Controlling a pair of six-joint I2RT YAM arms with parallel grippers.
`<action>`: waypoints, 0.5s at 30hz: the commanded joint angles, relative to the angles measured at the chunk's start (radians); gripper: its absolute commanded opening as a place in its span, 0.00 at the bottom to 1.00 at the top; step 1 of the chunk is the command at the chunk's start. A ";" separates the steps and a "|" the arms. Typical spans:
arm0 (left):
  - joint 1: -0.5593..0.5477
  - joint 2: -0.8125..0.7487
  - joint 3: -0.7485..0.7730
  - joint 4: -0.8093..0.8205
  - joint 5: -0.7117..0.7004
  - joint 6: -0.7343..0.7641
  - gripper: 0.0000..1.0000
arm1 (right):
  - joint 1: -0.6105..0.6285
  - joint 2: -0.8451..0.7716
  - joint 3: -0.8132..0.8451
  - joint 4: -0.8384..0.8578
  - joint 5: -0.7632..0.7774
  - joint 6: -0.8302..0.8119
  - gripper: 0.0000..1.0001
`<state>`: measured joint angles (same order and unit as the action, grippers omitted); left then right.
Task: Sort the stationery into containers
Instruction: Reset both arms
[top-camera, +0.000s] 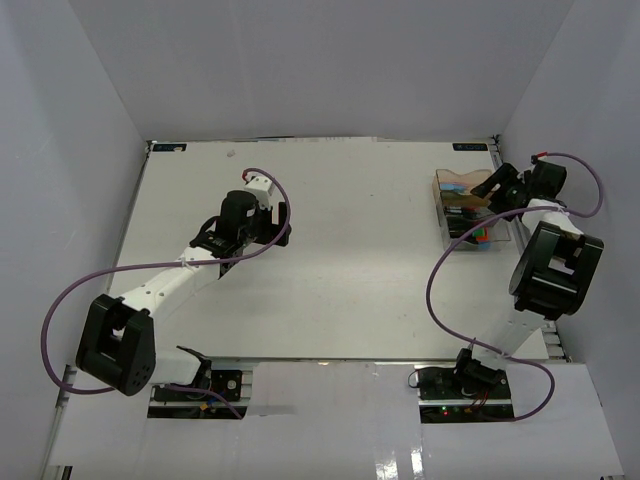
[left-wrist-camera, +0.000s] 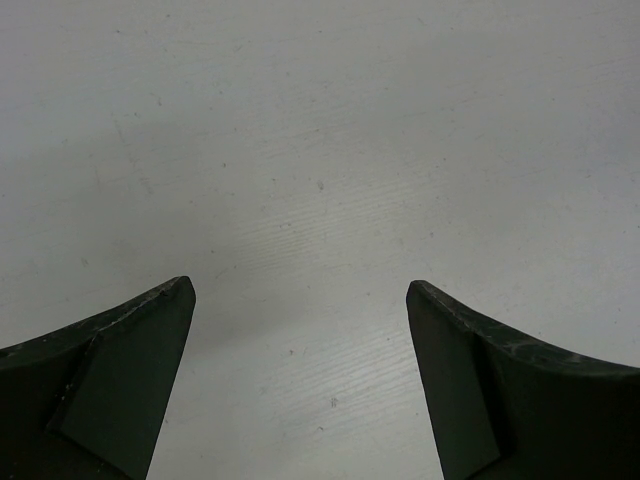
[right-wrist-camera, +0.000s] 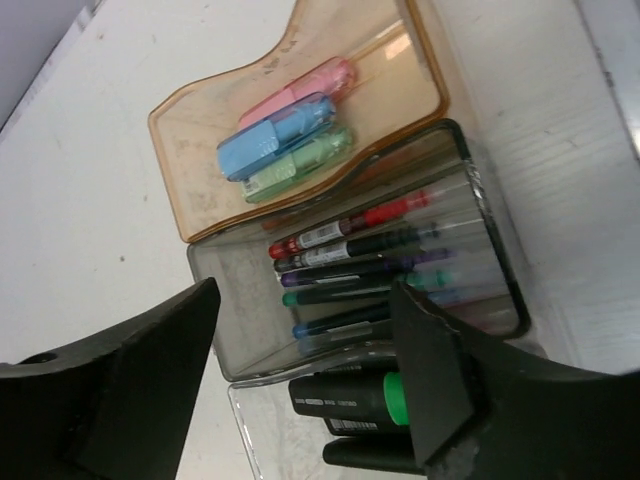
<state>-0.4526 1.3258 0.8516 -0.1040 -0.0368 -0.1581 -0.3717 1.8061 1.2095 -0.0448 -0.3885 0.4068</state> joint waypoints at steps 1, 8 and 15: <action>0.008 -0.028 0.027 0.001 0.015 -0.004 0.98 | -0.001 -0.085 0.044 -0.072 0.123 -0.045 0.77; 0.009 -0.062 0.021 0.004 0.008 -0.014 0.98 | 0.043 -0.281 -0.001 -0.118 0.267 -0.117 0.89; 0.014 -0.146 0.001 0.018 -0.038 -0.017 0.98 | 0.073 -0.660 -0.129 -0.158 0.298 -0.175 0.97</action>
<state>-0.4469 1.2636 0.8509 -0.1047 -0.0490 -0.1661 -0.2974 1.2781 1.1236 -0.1749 -0.1299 0.2813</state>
